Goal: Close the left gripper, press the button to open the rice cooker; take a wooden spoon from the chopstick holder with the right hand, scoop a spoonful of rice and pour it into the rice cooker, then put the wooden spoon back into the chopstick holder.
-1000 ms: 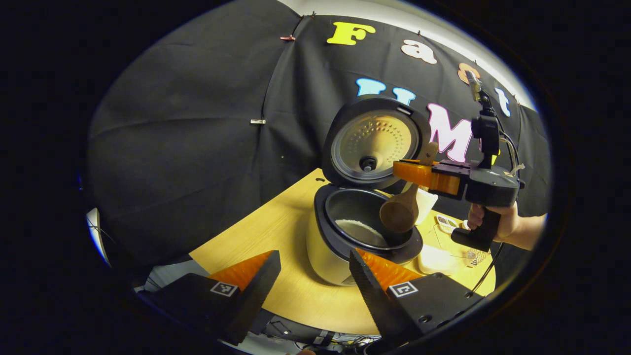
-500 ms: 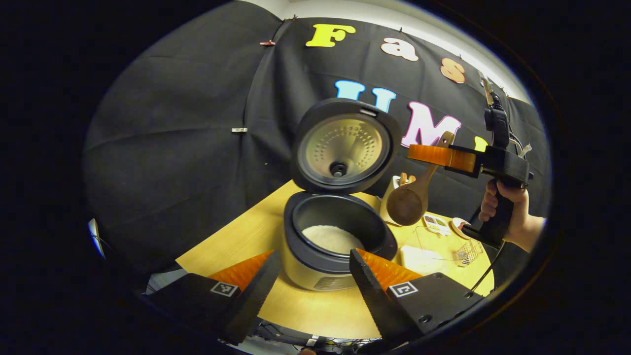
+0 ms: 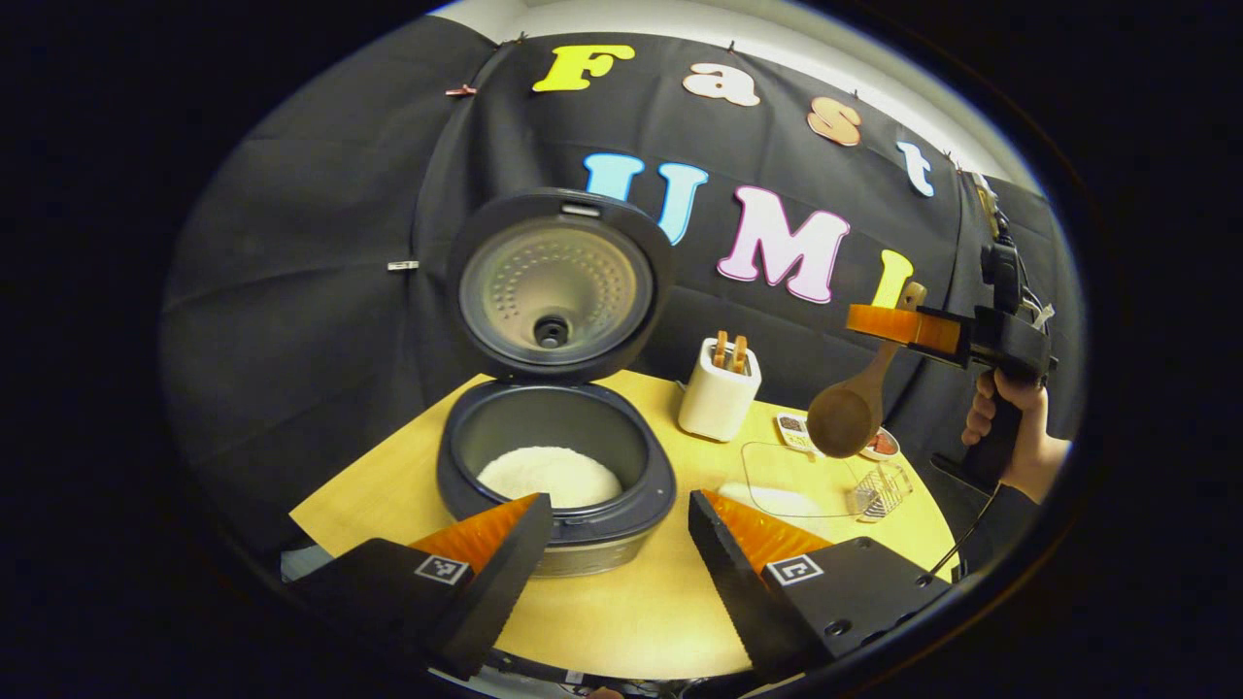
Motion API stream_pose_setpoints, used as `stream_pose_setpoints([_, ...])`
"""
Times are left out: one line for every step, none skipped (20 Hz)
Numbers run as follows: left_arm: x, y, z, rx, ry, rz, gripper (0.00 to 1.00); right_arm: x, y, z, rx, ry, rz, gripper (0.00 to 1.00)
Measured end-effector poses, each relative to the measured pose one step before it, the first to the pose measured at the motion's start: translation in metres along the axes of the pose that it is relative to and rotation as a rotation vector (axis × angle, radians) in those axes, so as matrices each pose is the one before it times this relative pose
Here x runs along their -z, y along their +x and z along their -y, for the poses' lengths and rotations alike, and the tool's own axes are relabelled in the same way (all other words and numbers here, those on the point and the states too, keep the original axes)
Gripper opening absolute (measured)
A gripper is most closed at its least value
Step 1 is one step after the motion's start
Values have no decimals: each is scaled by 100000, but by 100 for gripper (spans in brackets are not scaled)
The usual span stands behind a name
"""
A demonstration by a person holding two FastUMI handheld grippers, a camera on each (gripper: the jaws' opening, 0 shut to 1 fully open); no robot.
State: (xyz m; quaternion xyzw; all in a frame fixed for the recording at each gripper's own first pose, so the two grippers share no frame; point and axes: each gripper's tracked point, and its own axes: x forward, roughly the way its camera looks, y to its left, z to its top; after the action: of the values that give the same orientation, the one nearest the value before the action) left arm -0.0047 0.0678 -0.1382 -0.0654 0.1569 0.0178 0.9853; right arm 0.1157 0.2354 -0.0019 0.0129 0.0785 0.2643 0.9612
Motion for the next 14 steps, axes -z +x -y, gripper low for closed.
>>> stream_pose_setpoints([70,251,856,966,560,-494,95,-74,-690,1991,3751,1383,380,17])
stream_pose_setpoints([-38,342,758,882,486,-435,95,-107,-529,2018,3479,1315,170,17])
stream_pose_setpoints([-110,248,727,688,395,-394,95,-243,-665,2036,3649,1436,273,17])
stream_pose_setpoints([-154,237,658,845,202,-146,95,-416,-704,2090,3895,1797,834,17])
stream_pose_setpoints([-93,136,595,521,-34,-189,95,-327,-524,1951,3757,1964,1240,17])
stream_pose_setpoints([-145,233,482,310,-252,-77,95,-333,-345,1863,3564,2051,621,17])
stream_pose_setpoints([4,255,518,290,-350,17,95,102,-309,2109,3419,1927,-5,17])
stream_pose_setpoints([-2,188,415,107,-247,96,95,52,-154,1990,3579,1598,-261,17])
stream_pose_setpoints([-5,195,389,-275,52,-164,95,160,-61,2190,3814,1543,-454,17])
stream_pose_setpoints([277,192,184,-590,185,-578,92,105,129,2385,4835,2592,-590,17])
stream_pose_setpoints([242,198,250,-816,178,-962,95,-14,111,1953,4194,3721,-604,17])
stream_pose_setpoints([167,143,324,-820,-13,-815,95,-35,317,1747,3170,4464,-204,17])
stream_pose_setpoints([111,20,365,-563,-300,-434,95,46,302,1576,2677,4075,-123,17])
stream_pose_setpoints([186,113,489,-434,-325,-495,95,153,513,1620,2759,3179,-389,17])
